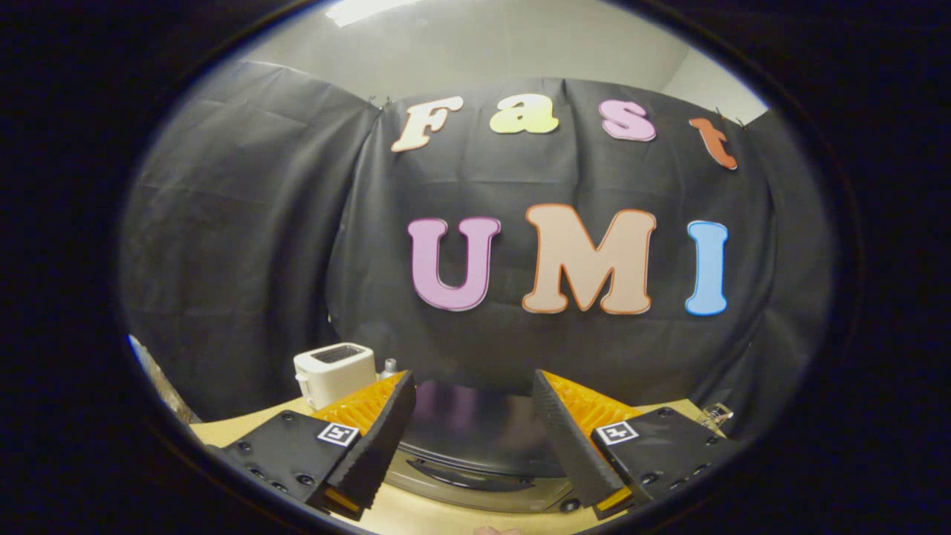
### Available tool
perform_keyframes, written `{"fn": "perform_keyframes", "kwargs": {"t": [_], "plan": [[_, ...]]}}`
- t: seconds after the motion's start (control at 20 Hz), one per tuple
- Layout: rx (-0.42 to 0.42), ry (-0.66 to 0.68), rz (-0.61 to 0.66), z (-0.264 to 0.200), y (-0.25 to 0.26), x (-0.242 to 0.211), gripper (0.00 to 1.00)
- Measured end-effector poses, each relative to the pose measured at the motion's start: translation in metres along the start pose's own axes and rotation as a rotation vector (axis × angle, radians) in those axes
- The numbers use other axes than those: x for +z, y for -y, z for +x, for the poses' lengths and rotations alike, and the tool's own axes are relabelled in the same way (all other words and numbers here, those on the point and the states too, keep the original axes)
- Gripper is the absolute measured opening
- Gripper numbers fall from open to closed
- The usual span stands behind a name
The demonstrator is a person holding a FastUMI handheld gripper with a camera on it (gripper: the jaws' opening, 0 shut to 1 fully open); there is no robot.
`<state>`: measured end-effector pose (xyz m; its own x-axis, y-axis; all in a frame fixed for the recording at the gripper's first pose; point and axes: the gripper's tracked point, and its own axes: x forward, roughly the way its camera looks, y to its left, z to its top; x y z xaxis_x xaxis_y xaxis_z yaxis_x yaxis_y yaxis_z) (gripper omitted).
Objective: Open the toaster oven, put the food inside, and close the toaster oven door.
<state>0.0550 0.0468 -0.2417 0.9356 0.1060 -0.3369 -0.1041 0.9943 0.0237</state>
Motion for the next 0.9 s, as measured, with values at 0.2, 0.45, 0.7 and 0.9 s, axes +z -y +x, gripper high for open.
{"fn": "perform_keyframes", "kwargs": {"t": [0.2, 0.45, 0.7, 0.9], "plan": [[-0.019, -0.132, 0.023, 0.021, -0.001, -0.064, 1.0], [-0.051, -0.25, 0.044, 0.027, 0.001, -0.115, 1.0], [-0.083, -0.265, 0.102, 0.025, 0.002, -0.123, 1.0], [-0.102, -0.266, 0.11, 0.016, -0.001, -0.124, 1.0]]}}
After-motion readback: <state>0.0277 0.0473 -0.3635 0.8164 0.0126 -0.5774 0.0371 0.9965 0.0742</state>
